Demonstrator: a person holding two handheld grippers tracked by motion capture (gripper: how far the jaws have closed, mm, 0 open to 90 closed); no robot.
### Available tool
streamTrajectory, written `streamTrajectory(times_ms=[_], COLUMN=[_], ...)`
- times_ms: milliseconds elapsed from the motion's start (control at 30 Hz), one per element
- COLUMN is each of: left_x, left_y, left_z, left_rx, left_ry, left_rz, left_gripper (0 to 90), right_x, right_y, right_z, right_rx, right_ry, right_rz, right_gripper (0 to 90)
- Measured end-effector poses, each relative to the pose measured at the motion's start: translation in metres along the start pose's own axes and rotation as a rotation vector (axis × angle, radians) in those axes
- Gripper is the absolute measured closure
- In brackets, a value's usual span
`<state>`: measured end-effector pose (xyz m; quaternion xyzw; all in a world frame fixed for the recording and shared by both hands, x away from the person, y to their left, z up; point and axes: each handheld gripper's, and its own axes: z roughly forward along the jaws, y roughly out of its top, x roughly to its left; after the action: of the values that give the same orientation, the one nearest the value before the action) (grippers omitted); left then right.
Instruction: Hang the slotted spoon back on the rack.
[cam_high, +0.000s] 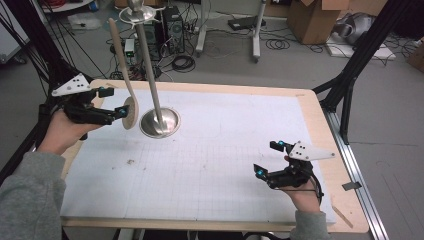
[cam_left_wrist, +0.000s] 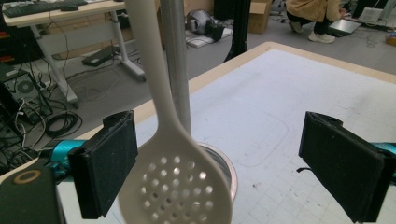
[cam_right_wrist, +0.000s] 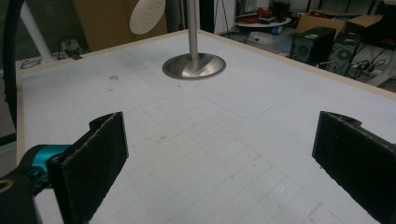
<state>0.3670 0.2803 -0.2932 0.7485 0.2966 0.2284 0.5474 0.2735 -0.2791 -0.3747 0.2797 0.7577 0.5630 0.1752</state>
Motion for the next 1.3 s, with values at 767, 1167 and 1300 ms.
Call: streamTrajectory(times_ms=[767,1167,1300], left_x=[-0.027,-0.037,-0.041], left_y=[-0.037,-0.060,-0.067], left_z=[-0.016,-0.032,-0.037], left_rx=[-0.068,-0.113,-0.103], left_ry=[-0.001,0.003,0.023], left_rz=[0.029,-0.062,-0.052], left_gripper=[11.8,11.9,11.9], right_x=[0.002,0.004,0.004], right_y=[0.003,0.006,0.006], right_z=[0.000,0.002,0.002], right_rx=[-0.011,-0.013,-0.014], right_ry=[-0.002,0.003,0.003], right_rz=[-0.011,-0.022,-0.019], right_gripper=[2.4,2.4,2.4])
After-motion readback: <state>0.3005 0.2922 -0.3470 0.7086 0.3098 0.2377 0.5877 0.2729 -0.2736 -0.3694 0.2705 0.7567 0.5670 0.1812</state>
